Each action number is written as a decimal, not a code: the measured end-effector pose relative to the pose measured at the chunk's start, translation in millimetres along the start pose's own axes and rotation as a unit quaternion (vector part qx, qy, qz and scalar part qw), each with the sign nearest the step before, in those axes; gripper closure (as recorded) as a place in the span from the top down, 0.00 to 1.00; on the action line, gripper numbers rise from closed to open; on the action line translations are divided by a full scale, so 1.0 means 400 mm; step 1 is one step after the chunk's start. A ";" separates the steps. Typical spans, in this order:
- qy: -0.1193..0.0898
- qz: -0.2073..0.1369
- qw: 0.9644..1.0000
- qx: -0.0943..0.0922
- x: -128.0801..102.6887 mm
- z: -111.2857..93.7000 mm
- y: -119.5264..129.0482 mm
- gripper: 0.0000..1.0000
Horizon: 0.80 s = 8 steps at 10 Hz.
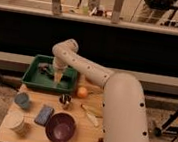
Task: Place brush in purple bowl
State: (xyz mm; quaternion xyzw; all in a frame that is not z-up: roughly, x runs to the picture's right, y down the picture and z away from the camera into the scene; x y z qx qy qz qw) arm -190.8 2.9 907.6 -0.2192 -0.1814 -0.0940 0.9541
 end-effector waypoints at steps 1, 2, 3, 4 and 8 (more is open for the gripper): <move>-0.003 0.003 1.000 0.002 0.008 0.007 -0.007 0.80; -0.008 0.004 1.000 0.002 0.002 0.019 -0.012 0.80; -0.011 0.005 1.000 0.002 -0.004 0.027 -0.017 0.80; -0.013 0.005 1.000 0.001 -0.010 0.039 -0.019 0.80; -0.028 0.012 1.000 -0.004 -0.014 0.086 -0.042 0.80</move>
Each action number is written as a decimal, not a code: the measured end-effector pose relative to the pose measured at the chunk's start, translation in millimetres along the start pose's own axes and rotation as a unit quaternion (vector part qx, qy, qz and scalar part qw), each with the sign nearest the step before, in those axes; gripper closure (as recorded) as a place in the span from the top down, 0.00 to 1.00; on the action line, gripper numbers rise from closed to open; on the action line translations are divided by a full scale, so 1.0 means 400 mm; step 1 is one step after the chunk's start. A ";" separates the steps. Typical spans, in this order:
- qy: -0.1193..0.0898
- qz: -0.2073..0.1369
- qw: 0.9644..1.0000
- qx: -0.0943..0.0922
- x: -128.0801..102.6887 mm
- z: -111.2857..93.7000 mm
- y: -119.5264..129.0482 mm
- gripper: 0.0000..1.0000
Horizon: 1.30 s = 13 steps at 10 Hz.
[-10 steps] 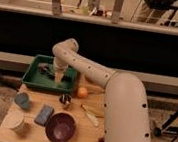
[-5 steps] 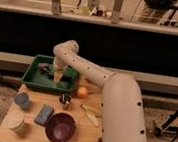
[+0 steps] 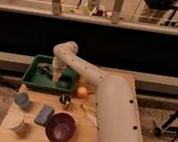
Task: Place brush in purple bowl
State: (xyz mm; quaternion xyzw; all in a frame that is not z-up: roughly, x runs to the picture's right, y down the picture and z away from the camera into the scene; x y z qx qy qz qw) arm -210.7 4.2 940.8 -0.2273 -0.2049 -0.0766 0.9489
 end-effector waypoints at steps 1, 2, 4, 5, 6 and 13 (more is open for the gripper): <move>-0.003 0.002 1.000 -0.001 -0.002 0.011 -0.003 0.80; -0.005 0.002 1.000 -0.003 -0.004 0.018 -0.006 0.80; -0.008 0.005 1.000 -0.006 0.000 0.032 -0.011 0.80; -0.009 0.006 1.000 -0.005 0.002 0.034 -0.017 0.80; -0.012 0.007 1.000 -0.005 -0.004 0.044 -0.024 0.80; -0.023 0.006 1.000 -0.004 -0.020 0.078 -0.049 0.80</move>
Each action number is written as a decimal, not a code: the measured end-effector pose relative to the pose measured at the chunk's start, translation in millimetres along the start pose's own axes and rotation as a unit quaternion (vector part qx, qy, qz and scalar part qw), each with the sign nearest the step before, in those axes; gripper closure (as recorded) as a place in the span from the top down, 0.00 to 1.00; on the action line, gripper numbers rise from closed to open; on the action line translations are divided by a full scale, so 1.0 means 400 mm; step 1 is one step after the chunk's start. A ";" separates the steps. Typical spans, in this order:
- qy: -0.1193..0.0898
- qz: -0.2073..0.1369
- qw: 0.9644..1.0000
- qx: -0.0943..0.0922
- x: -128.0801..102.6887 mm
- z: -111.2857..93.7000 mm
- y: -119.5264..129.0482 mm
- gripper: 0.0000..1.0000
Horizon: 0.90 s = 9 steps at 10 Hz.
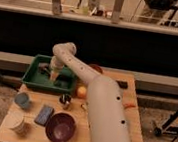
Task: Place brush in purple bowl
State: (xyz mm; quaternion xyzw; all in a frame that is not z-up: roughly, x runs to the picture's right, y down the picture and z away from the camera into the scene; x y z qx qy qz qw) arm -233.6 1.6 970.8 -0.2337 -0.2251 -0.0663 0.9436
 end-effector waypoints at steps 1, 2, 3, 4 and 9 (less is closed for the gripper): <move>-0.001 0.000 1.000 0.000 0.000 0.003 -0.001 0.80; -0.002 0.001 1.000 0.001 0.001 0.004 -0.005 0.80; -0.003 0.001 1.000 0.002 0.006 0.008 -0.009 0.80; -0.004 0.000 1.000 0.002 0.002 0.012 -0.012 0.80; -0.011 -0.003 1.000 0.005 -0.003 0.027 -0.024 0.80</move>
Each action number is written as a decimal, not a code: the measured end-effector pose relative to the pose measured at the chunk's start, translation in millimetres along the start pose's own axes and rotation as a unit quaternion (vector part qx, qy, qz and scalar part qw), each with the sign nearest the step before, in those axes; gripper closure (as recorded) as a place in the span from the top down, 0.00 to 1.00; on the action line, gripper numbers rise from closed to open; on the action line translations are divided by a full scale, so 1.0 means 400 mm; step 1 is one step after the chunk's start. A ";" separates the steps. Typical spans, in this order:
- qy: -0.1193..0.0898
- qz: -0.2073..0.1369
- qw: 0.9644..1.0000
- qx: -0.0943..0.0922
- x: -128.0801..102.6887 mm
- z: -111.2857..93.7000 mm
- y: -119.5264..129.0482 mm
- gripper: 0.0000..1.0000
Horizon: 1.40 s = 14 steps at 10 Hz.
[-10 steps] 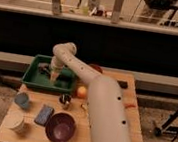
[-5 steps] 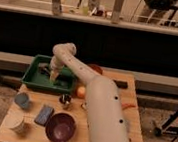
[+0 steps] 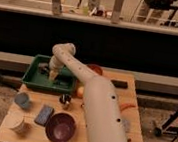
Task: Place brush in purple bowl
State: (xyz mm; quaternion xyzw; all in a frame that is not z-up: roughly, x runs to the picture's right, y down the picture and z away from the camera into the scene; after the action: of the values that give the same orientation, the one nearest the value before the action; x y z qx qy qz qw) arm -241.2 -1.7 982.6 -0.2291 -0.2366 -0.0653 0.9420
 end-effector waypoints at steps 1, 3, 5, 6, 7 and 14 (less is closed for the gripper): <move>-0.002 -0.001 1.000 0.000 -0.004 0.004 0.000 0.80; -0.004 -0.004 1.000 0.000 -0.011 0.011 -0.003 0.80; -0.006 -0.004 1.000 0.001 -0.009 0.015 -0.006 0.80; -0.006 -0.004 1.000 0.002 -0.007 0.016 -0.007 0.80; -0.008 -0.004 1.000 0.003 -0.007 0.018 -0.009 0.80; 0.018 0.043 0.999 -0.008 0.019 0.012 0.001 0.80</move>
State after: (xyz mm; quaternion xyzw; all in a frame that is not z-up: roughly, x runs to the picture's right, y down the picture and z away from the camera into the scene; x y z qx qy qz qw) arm -236.4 0.8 989.8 -0.2450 -0.2093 -0.0304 0.9462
